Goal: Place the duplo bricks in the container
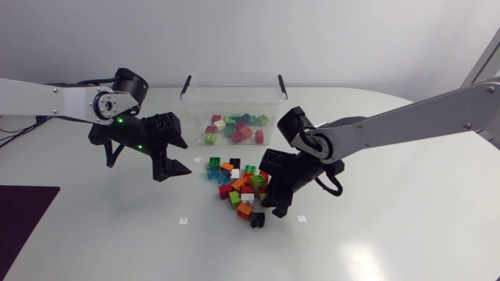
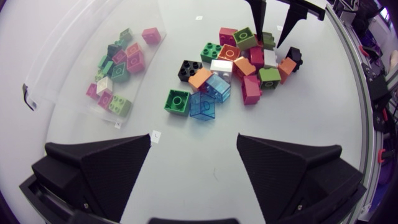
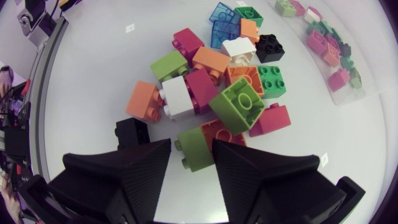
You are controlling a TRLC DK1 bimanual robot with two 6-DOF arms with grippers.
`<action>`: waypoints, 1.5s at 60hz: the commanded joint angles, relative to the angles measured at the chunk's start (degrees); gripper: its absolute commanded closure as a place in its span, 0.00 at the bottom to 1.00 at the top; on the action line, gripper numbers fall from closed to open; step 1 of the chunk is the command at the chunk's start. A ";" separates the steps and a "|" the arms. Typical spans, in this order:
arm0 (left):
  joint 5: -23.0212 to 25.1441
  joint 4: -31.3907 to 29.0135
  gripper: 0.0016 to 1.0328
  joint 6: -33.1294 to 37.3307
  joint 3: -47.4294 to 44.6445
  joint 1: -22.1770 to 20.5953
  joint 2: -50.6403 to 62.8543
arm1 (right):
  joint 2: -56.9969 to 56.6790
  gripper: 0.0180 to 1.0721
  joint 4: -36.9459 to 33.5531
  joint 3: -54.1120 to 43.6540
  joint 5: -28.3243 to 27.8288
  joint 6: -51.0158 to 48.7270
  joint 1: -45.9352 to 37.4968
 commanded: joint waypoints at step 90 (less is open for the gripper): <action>-2.68 9.75 0.11 -3.59 6.77 -8.50 16.84 | -22.98 0.82 -2.98 -0.06 0.74 2.47 -11.92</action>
